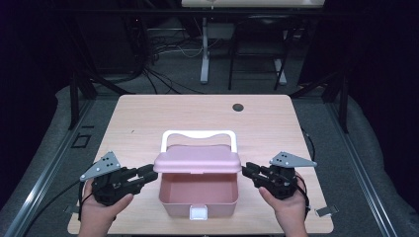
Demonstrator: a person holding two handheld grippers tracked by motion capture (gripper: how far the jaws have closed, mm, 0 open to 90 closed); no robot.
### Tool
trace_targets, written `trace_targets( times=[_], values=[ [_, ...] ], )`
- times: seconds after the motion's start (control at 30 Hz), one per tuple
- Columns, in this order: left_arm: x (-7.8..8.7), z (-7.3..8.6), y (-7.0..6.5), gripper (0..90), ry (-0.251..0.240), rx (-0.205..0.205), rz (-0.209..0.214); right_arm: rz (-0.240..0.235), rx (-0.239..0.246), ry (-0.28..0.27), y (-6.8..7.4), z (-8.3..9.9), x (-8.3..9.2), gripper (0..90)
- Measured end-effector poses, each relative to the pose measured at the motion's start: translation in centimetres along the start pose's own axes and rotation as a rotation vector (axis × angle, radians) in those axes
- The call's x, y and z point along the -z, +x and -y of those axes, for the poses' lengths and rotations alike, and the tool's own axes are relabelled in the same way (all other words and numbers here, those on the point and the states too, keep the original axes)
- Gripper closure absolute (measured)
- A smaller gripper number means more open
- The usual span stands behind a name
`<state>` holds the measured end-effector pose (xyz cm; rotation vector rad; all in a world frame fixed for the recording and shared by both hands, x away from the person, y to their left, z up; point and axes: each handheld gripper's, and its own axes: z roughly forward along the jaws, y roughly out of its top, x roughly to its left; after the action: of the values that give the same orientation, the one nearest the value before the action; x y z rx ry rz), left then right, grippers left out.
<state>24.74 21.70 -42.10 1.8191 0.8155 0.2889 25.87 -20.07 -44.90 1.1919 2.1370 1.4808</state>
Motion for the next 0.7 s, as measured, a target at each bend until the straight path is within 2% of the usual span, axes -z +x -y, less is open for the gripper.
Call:
trace_targets(
  times=[0.43, 0.7],
  values=[
    [-0.2, -1.2, 0.5, 72.7, -0.004, -0.01, -0.013, -0.023, 0.002, 0.034, 0.3, 1.3, -0.9, 72.7],
    [-0.7, -1.9, 1.1, 72.6, -0.032, -0.009, -0.017, -0.029, 0.027, 0.063, 0.7, 2.0, -1.8, 70.7]
  ],
)
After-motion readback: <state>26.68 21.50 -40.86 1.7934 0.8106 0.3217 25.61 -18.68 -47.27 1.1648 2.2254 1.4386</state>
